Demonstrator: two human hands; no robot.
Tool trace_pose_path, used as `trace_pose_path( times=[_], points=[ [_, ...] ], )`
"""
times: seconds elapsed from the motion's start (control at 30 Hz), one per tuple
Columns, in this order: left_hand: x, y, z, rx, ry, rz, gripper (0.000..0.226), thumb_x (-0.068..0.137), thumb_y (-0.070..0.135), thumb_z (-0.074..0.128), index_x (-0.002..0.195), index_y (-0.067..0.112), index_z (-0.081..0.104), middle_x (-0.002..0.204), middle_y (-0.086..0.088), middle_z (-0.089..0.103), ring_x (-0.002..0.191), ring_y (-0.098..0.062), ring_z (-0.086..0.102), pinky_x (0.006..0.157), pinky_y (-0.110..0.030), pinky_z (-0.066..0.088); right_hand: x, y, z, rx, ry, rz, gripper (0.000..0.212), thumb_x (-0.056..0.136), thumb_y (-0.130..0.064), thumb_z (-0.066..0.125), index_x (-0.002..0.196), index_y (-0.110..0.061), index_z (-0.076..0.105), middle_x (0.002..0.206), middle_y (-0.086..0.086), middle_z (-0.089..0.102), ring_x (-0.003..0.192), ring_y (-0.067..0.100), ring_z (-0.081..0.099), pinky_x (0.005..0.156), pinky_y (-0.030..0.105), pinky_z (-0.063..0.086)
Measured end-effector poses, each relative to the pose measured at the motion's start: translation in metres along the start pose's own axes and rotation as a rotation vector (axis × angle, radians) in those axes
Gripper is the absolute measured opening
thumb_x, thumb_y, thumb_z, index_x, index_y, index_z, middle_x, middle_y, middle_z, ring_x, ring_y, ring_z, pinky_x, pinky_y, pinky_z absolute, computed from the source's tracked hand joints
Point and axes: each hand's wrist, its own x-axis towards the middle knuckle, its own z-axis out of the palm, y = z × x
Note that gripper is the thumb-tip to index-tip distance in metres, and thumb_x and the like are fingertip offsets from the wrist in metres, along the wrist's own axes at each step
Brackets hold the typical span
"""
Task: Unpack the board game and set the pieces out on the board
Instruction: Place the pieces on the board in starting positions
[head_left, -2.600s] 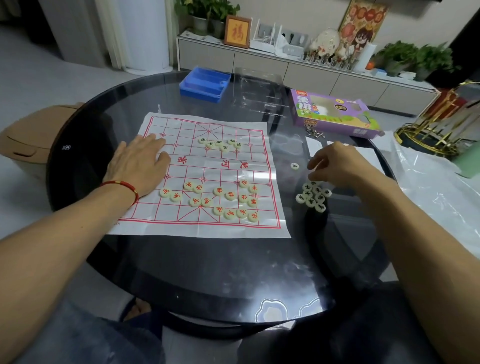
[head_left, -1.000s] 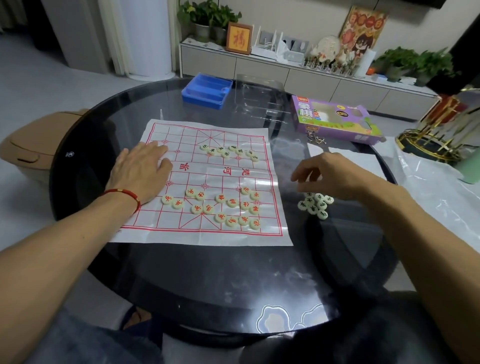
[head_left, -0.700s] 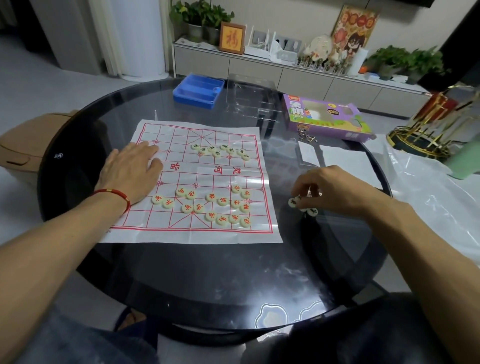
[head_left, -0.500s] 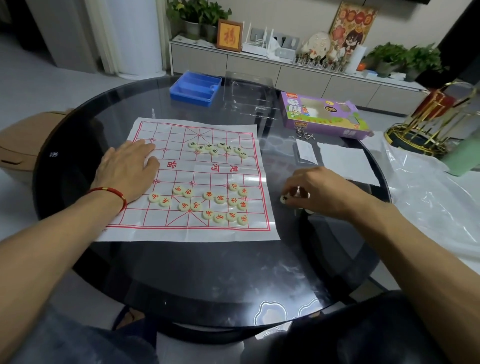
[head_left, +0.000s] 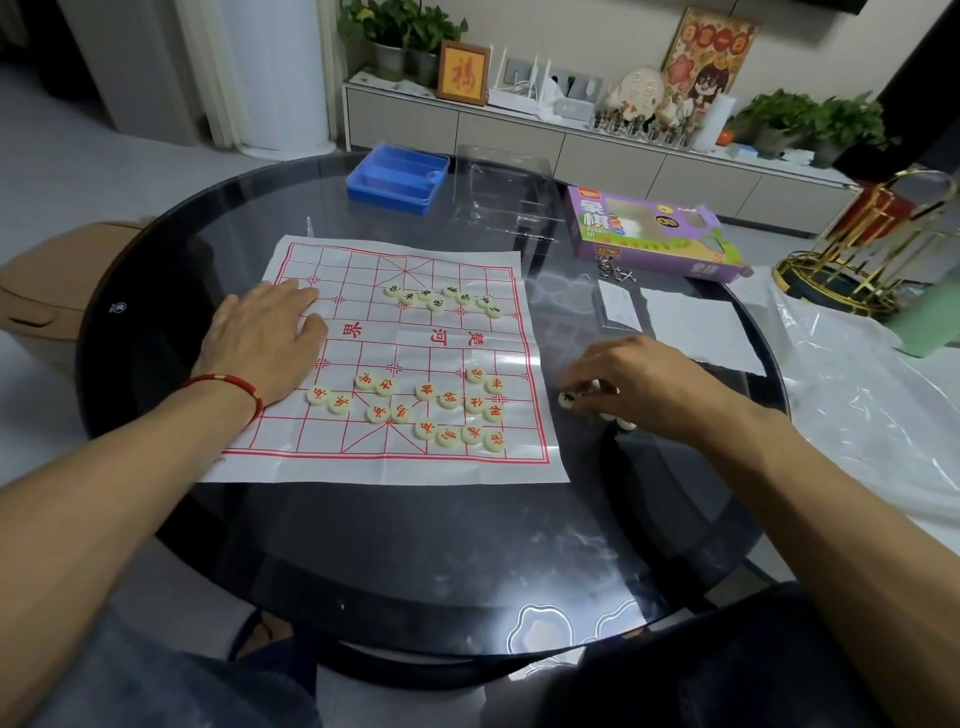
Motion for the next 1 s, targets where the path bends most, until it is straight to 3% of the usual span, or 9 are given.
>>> trace_pose_path(
  times=[0.1,0.27,0.4,0.5,0.73,0.87,1.0],
  points=[
    [-0.001,0.0,-0.001,-0.003,0.003,0.003,0.051,0.104,0.042,0.038,0.149,0.019,0.043,0.156,-0.008,0.04,0.143,-0.032,0.039,0.12,-0.056,0.021,0.002,-0.001,-0.002,-0.005,-0.021,0.021,0.024,0.091,-0.033,0.073,0.115,-0.035,0.074,0.109,-0.01,0.07,0.092,0.01,0.063,0.077,0.031,0.057],
    [-0.003,0.002,-0.002,-0.007,0.006,0.007,0.05,0.104,0.041,0.038,0.15,0.019,0.042,0.157,-0.007,0.04,0.143,-0.03,0.038,0.121,-0.055,0.02,0.018,-0.022,-0.018,0.082,0.087,0.041,0.028,0.091,-0.029,0.074,0.119,-0.024,0.074,0.114,-0.005,0.072,0.083,0.005,0.06,0.068,0.01,0.044],
    [-0.002,0.001,-0.001,-0.007,-0.002,0.01,0.051,0.104,0.041,0.038,0.152,0.021,0.039,0.16,-0.005,0.035,0.148,-0.028,0.03,0.123,-0.053,0.016,0.076,-0.059,-0.02,0.084,0.2,-0.065,0.025,0.093,-0.03,0.072,0.117,-0.023,0.075,0.108,-0.003,0.075,0.08,0.005,0.061,0.074,0.029,0.06],
    [-0.003,-0.001,0.002,-0.014,-0.001,0.013,0.05,0.105,0.037,0.034,0.153,0.022,0.036,0.161,-0.004,0.032,0.15,-0.025,0.025,0.124,-0.052,0.014,0.134,-0.091,-0.014,0.113,0.241,-0.065,0.023,0.092,-0.03,0.072,0.114,-0.023,0.075,0.107,-0.002,0.075,0.087,0.013,0.069,0.078,0.038,0.062],
    [-0.002,-0.002,0.002,0.0,0.052,0.053,0.045,0.102,0.034,0.035,0.145,0.024,0.046,0.152,-0.002,0.044,0.144,-0.022,0.033,0.121,-0.055,0.02,0.224,-0.151,-0.008,-0.047,0.255,-0.016,0.019,0.093,-0.02,0.068,0.112,-0.018,0.071,0.105,0.004,0.071,0.093,0.026,0.067,0.082,0.041,0.058],
    [-0.003,-0.003,0.004,-0.001,0.055,0.048,0.047,0.103,0.033,0.035,0.148,0.025,0.043,0.157,-0.002,0.038,0.149,-0.022,0.028,0.123,-0.053,0.015,0.232,-0.15,0.001,-0.085,0.175,0.0,0.02,0.095,-0.018,0.063,0.115,-0.016,0.067,0.103,0.005,0.067,0.097,0.026,0.064,0.082,0.038,0.055],
    [-0.002,-0.001,0.005,0.006,0.033,0.026,0.05,0.103,0.034,0.035,0.153,0.026,0.036,0.162,-0.002,0.031,0.151,-0.023,0.022,0.124,-0.052,0.013,0.213,-0.14,-0.001,-0.038,0.213,-0.039,0.03,0.096,-0.026,0.065,0.125,-0.016,0.067,0.118,0.006,0.068,0.105,0.024,0.063,0.088,0.04,0.057]
  ],
)
